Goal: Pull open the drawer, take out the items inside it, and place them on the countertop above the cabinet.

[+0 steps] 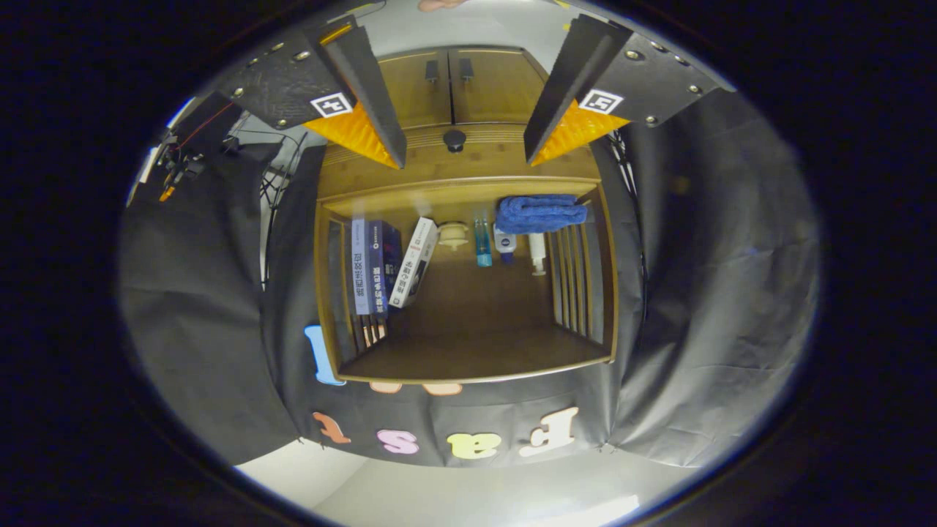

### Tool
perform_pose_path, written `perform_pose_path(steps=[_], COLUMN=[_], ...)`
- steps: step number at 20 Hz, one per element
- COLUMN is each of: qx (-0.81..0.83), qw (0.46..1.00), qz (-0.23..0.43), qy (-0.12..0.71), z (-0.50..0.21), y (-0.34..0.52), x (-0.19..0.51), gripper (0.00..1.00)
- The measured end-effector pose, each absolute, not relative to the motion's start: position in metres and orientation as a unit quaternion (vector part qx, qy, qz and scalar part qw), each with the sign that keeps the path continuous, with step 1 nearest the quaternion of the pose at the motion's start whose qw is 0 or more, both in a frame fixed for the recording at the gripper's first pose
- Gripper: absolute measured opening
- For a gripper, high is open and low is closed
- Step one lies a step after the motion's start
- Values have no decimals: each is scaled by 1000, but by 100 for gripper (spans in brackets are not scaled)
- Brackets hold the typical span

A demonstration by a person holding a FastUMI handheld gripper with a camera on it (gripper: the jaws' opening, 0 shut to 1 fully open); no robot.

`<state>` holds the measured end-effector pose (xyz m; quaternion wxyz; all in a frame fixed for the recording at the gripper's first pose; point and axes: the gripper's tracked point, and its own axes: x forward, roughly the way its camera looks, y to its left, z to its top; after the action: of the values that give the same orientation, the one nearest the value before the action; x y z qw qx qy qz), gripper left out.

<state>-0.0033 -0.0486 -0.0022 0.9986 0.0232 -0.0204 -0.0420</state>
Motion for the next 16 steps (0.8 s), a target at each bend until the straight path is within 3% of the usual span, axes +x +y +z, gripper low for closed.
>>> perform_pose_path(steps=[9,16], qx=[36,11], qw=[998,999], qz=[-53,-47], qy=[-21,0], z=[-13,-46], y=[-59,-64], x=[13,69], gripper=[97,97])
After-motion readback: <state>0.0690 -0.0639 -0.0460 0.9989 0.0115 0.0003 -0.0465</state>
